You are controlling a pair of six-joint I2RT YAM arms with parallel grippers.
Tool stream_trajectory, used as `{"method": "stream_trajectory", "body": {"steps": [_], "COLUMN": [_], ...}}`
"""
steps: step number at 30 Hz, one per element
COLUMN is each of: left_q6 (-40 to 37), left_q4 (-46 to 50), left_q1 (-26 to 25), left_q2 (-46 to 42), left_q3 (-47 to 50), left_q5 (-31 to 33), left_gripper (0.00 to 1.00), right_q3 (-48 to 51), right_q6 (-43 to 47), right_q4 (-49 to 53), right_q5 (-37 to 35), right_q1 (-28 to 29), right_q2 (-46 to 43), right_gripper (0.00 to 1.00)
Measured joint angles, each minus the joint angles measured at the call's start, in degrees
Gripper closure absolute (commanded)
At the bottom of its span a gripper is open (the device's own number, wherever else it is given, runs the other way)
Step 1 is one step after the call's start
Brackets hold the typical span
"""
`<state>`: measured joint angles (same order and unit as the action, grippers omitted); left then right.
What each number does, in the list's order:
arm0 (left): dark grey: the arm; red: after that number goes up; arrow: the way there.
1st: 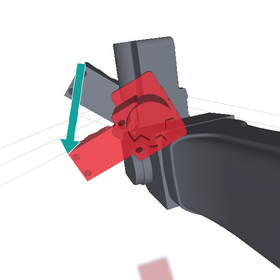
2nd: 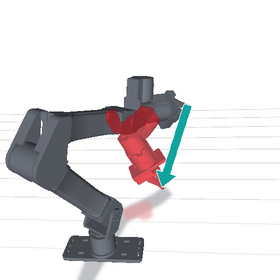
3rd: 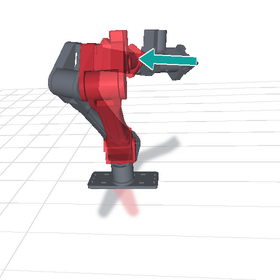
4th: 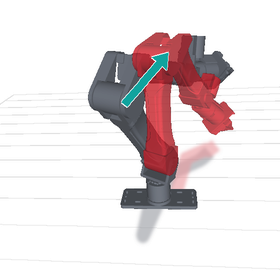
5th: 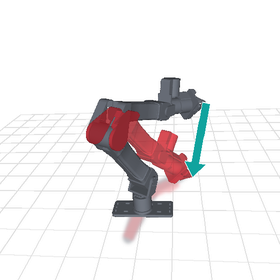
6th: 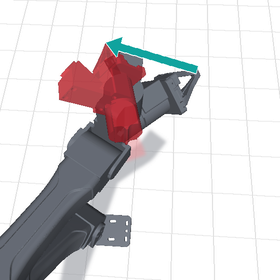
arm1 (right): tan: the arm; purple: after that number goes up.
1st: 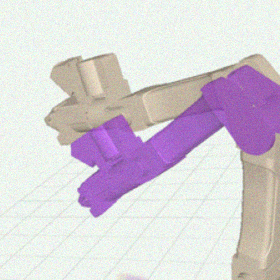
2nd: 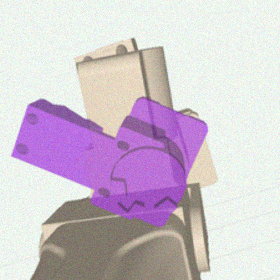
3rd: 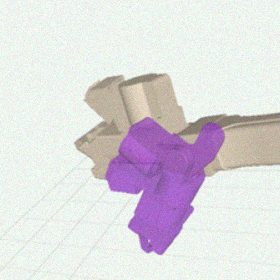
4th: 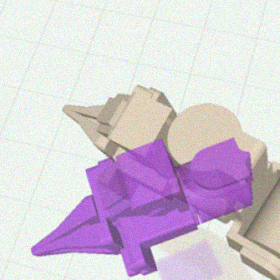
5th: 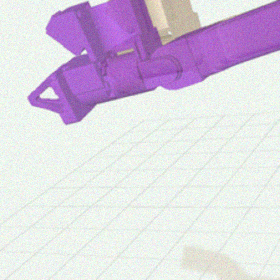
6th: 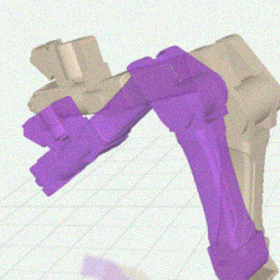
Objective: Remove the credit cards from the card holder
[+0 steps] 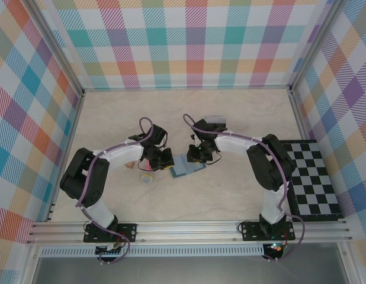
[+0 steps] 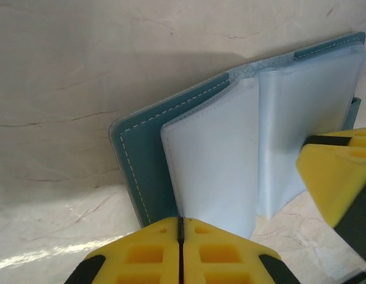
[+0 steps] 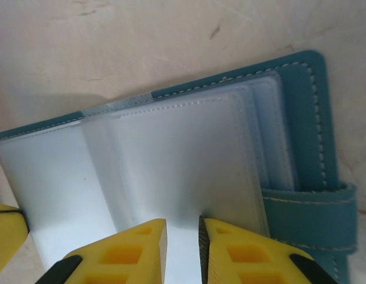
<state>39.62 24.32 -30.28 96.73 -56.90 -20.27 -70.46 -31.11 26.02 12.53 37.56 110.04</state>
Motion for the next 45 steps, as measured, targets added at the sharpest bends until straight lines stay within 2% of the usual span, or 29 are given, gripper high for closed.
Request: {"method": "stream_trajectory", "body": {"steps": [19,24,27,32,35,38,41,45], "left_q6": [-0.26,-0.48,-1.27,-3.17,-4.57,-6.19,-7.93,-11.21], "left_q4": [-1.88,-0.31,2.36,8.59,12.0,14.62,16.72,17.38], "left_q1": [-1.03,-1.05,-1.07,-0.55,0.72,4.07,8.46,12.9], "left_q2": [6.27,6.75,5.9,-0.55,-6.62,-13.14,-18.69,-24.76], "left_q3": [-4.11,-4.44,-5.68,-9.18,-11.19,-11.74,-11.43,-9.05], "left_q5": [-2.01,-1.01,0.81,5.03,8.39,12.85,18.08,26.45], "left_gripper": [0.95,0.9,0.83,0.65,0.45,0.22,0.09,0.0], "right_q3": [0.33,1.31,1.68,1.68,1.66,1.95,3.85,7.78], "right_q6": [-0.66,-0.72,-1.11,-0.92,0.2,2.14,4.87,8.15], "right_q4": [-0.98,-1.07,-0.37,-0.2,0.35,0.63,0.57,0.48], "right_q5": [1.2,0.59,-0.5,-4.79,-10.51,-17.68,-25.0,-34.45], "right_q1": [0.04,0.04,0.04,0.04,0.04,-0.33,-1.4,-4.66], "right_q2": [0.74,-0.79,-4.17,-15.13,-22.16,-27.89,-33.09,-38.32], "right_gripper": [0.79,0.76,0.68,0.49,0.38,0.15,0.0,0.0]}}
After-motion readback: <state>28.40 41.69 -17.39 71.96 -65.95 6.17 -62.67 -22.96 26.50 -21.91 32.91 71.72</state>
